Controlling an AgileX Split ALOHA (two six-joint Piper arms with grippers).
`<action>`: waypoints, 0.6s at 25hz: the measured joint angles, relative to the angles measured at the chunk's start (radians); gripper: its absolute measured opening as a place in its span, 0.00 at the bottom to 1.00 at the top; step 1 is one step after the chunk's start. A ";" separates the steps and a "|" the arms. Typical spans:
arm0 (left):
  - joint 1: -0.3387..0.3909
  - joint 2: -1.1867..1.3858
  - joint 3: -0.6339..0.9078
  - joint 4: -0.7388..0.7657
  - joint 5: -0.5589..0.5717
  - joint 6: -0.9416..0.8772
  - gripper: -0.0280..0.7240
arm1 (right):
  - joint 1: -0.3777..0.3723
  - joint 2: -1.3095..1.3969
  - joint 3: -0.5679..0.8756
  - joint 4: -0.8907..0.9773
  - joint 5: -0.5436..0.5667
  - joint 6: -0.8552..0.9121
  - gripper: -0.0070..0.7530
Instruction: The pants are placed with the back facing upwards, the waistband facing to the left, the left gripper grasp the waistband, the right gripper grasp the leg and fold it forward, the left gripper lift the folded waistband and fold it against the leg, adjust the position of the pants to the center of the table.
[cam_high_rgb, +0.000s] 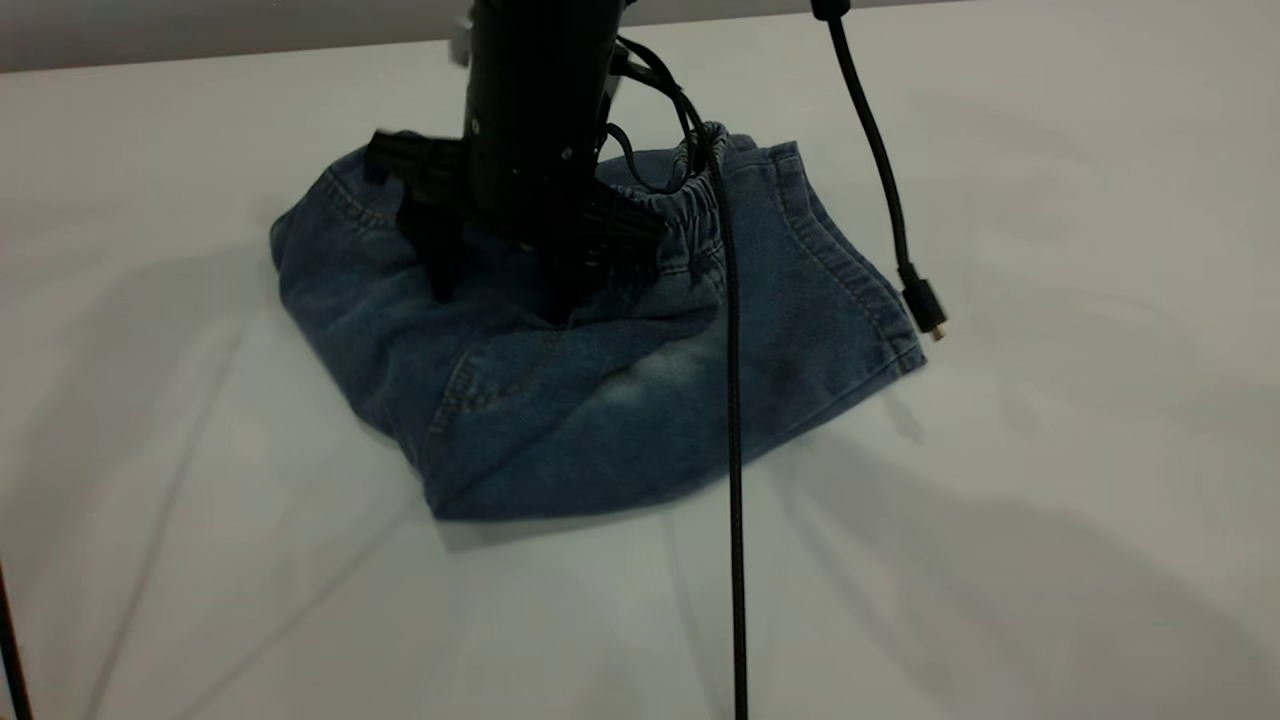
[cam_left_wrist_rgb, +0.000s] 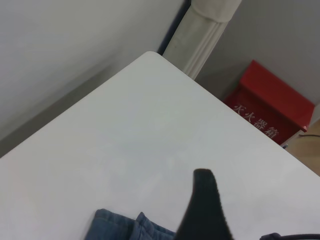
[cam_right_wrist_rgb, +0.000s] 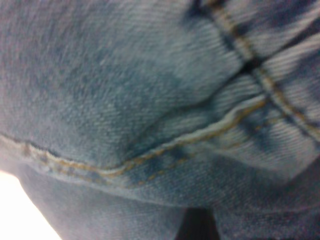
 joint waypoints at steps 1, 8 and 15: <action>0.000 0.000 0.000 0.001 0.000 0.000 0.70 | -0.007 -0.002 -0.002 0.006 -0.014 0.035 0.64; 0.000 -0.001 0.000 0.001 -0.001 0.000 0.70 | -0.026 -0.071 -0.113 -0.049 0.048 0.052 0.64; 0.000 -0.001 0.000 0.001 -0.001 0.000 0.70 | -0.026 -0.092 -0.272 -0.176 0.167 -0.232 0.64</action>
